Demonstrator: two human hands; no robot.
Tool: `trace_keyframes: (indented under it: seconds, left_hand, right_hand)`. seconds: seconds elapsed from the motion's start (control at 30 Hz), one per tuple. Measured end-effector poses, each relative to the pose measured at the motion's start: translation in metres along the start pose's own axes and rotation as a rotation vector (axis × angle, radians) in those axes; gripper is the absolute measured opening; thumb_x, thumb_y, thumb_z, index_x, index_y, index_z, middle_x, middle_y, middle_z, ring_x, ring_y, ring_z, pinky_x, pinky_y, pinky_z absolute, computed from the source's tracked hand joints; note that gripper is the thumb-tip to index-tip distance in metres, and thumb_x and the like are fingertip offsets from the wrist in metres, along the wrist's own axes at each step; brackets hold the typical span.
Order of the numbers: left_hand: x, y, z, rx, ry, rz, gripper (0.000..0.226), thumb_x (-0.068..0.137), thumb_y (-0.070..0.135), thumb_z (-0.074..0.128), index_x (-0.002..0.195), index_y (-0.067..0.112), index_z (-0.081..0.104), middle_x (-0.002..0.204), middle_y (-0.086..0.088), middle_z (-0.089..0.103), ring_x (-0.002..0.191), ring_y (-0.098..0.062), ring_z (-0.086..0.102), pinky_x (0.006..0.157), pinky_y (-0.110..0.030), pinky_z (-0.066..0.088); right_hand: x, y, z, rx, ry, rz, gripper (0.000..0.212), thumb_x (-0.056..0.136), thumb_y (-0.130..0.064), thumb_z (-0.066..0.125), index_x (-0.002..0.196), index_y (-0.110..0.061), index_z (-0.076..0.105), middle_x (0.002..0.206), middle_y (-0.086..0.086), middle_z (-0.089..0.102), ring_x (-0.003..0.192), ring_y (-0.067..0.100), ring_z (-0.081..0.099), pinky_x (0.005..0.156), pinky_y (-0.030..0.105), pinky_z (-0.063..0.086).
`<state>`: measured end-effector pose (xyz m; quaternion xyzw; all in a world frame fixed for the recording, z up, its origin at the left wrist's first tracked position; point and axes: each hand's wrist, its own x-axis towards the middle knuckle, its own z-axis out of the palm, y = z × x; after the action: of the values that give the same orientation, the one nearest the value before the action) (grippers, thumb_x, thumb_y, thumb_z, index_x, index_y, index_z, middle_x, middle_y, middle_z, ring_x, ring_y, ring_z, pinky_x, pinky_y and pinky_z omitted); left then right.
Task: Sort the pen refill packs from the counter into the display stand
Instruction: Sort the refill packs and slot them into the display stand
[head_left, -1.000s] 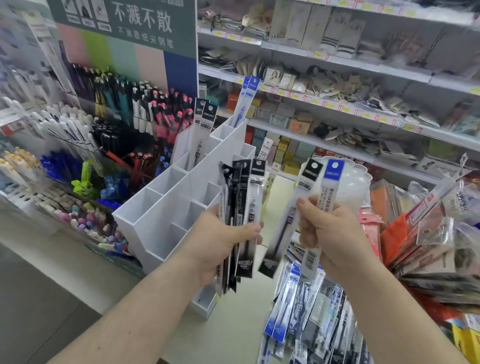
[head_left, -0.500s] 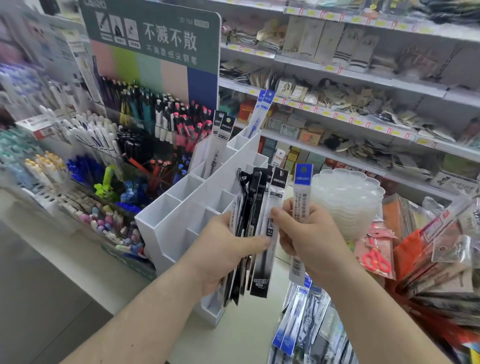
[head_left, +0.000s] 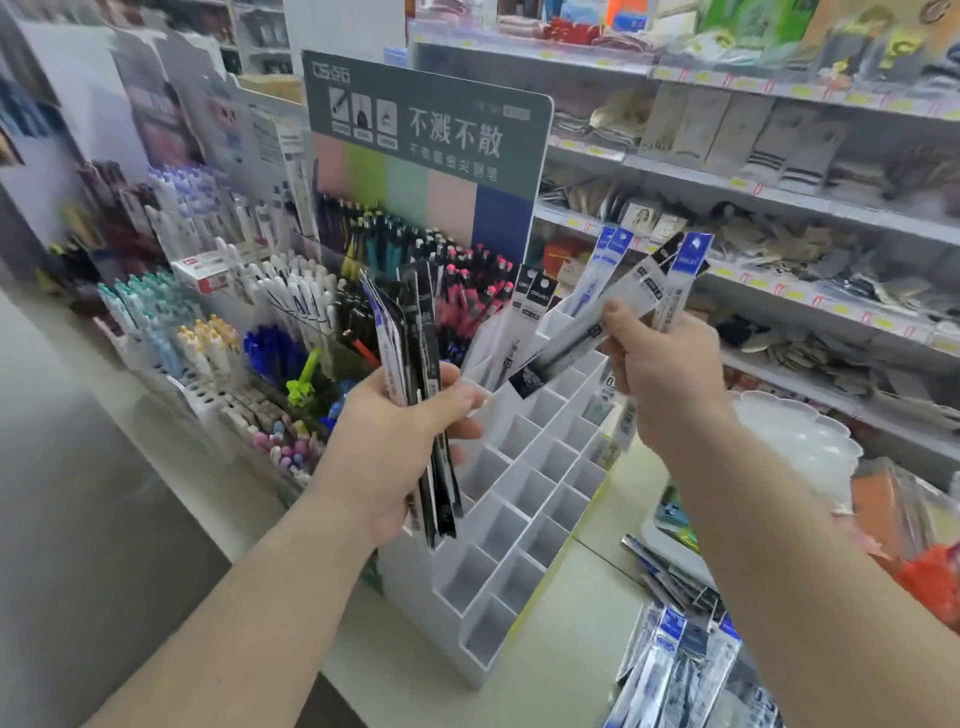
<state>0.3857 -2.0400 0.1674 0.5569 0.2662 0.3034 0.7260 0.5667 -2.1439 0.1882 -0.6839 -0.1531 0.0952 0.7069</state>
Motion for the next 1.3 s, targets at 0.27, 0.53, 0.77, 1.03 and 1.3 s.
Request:
trace_keyframes:
  seconds: [0.27,0.53,0.77,1.03,1.3]
  left_hand:
    - [0.003,-0.005,-0.009,-0.007,0.009,-0.011,0.013,0.088,0.002,0.069,0.091,0.013,0.063,0.074,-0.004,0.070,0.058,-0.013,0.064,0.047,-0.024,0.048]
    - [0.001,-0.006,-0.004,-0.025,-0.062,-0.005,0.009,0.088,0.000,0.067,0.093,0.006,0.062,0.069,-0.004,0.064,0.050,-0.014,0.056,0.046,-0.025,0.048]
    - [-0.005,-0.012,0.008,-0.035,-0.193,-0.070,0.013,0.089,-0.002,0.065,0.096,0.006,0.060,0.067,-0.005,0.059,0.050,-0.015,0.055,0.048,-0.025,0.048]
    - [-0.006,-0.036,0.029,-0.281,-0.456,-0.426,0.040,0.063,-0.003,0.057,0.102,0.006,0.063,0.074,-0.005,0.066,0.053,-0.016,0.057,0.049,-0.026,0.052]
    - [-0.010,-0.069,0.062,-0.460,-0.562,-0.680,0.039,0.058,0.000,0.051,0.095,-0.002,0.064,0.085,-0.014,0.057,0.065,-0.023,0.063,0.064,-0.035,0.061]
  right_hand:
    - [0.025,0.005,0.044,-0.282,0.051,-0.139,0.035,0.090,-0.032,0.071,0.069,-0.005,0.065,0.064,0.007,0.064,0.056,0.016,0.052,0.054,0.034,0.044]
    - [0.021,0.021,0.063,-0.587,-0.192,-0.071,0.037,0.089,-0.027,0.069,0.059,-0.012,0.052,0.047,-0.006,0.047,0.049,0.017,0.043,0.053,0.031,0.038]
    - [0.017,0.030,0.053,-0.653,-0.185,-0.092,0.033,0.082,-0.038,0.077,0.082,-0.008,0.064,0.075,0.002,0.065,0.067,0.018,0.061,0.065,0.035,0.050]
    - [-0.053,0.016,-0.014,-0.268,-0.161,-0.071,0.023,0.087,-0.015,0.073,0.067,-0.015,0.061,0.050,-0.011,0.048,0.048,0.006,0.041,0.051,0.021,0.035]
    - [-0.094,0.023,-0.059,-0.308,-0.221,-0.072,0.010,0.087,-0.007,0.072,0.078,-0.004,0.070,0.060,-0.003,0.068,0.055,0.003,0.059,0.054,0.017,0.048]
